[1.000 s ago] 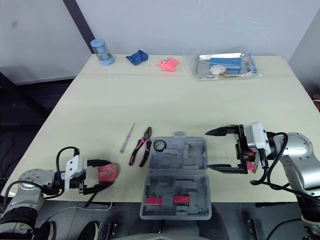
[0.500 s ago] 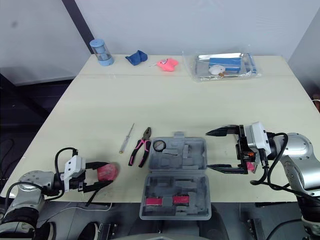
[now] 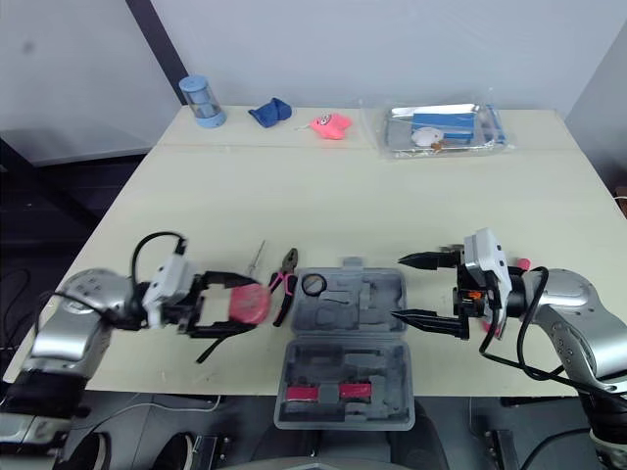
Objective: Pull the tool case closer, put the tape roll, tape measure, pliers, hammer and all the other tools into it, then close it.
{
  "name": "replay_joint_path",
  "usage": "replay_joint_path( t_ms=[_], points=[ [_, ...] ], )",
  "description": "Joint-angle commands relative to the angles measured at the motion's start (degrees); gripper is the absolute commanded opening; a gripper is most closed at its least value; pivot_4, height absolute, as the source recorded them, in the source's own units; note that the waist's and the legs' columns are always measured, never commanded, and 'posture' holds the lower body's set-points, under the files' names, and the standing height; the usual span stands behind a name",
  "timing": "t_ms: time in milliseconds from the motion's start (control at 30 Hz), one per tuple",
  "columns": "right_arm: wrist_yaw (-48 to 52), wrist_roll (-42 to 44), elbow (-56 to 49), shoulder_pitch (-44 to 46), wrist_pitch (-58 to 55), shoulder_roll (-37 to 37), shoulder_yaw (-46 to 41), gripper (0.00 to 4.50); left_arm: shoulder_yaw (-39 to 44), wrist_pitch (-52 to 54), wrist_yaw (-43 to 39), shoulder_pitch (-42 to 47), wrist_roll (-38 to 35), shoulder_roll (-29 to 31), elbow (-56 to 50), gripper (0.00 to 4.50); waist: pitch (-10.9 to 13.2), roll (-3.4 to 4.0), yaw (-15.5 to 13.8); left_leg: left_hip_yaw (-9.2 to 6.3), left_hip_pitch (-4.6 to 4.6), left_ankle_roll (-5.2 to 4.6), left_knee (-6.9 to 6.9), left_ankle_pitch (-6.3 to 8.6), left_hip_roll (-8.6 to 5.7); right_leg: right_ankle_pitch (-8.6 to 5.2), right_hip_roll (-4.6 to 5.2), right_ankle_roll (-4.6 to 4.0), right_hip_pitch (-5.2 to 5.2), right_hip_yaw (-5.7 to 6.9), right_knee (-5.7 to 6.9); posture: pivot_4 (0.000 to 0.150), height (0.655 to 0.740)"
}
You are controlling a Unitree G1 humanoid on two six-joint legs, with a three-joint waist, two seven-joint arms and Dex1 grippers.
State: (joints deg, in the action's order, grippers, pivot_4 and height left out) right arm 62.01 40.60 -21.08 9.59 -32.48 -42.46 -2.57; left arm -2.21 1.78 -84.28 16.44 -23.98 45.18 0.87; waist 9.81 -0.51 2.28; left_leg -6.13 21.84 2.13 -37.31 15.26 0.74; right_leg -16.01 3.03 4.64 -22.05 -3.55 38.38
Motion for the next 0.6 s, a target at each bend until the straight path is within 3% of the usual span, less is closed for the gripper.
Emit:
replay_joint_path(
  t_ms=[33, 333, 600],
  points=[
    [-6.5, 6.6, -3.7, 0.9, -9.9, 0.2, -1.6, 4.50, -3.7, 1.6, 1.5, 4.7, 1.3, -2.8, -2.6, 3.04, 0.0, 0.00, 0.0, -0.01, 0.01, 0.00, 0.00, 0.00, 0.00, 0.00, 0.00, 0.00, 0.00, 0.00, 0.00, 0.150, 0.7400],
    [-32.0, 26.7, -6.2, 5.1, -34.8, 5.3, -3.3, 4.50, -11.5, 0.4, 5.0, 15.2, 6.8, -13.8, 0.9, 3.04, 0.0, -0.03, 0.2, -0.04, 0.04, -0.01, -0.03, 0.00, -0.02, 0.00, -0.01, 0.00, 0.00, -0.01, -0.01, 0.150, 0.7400],
    [-59.9, 53.8, -0.7, 6.6, -36.2, 10.7, -2.3, 4.50, -14.9, -2.2, 8.0, 17.4, 11.0, -19.4, 3.6, 3.04, 0.0, -0.04, 0.1, -0.13, 0.14, -0.01, -0.04, -0.01, -0.05, 0.00, -0.01, 0.00, -0.02, 0.03, -0.06, 0.150, 0.7400]
  ],
)
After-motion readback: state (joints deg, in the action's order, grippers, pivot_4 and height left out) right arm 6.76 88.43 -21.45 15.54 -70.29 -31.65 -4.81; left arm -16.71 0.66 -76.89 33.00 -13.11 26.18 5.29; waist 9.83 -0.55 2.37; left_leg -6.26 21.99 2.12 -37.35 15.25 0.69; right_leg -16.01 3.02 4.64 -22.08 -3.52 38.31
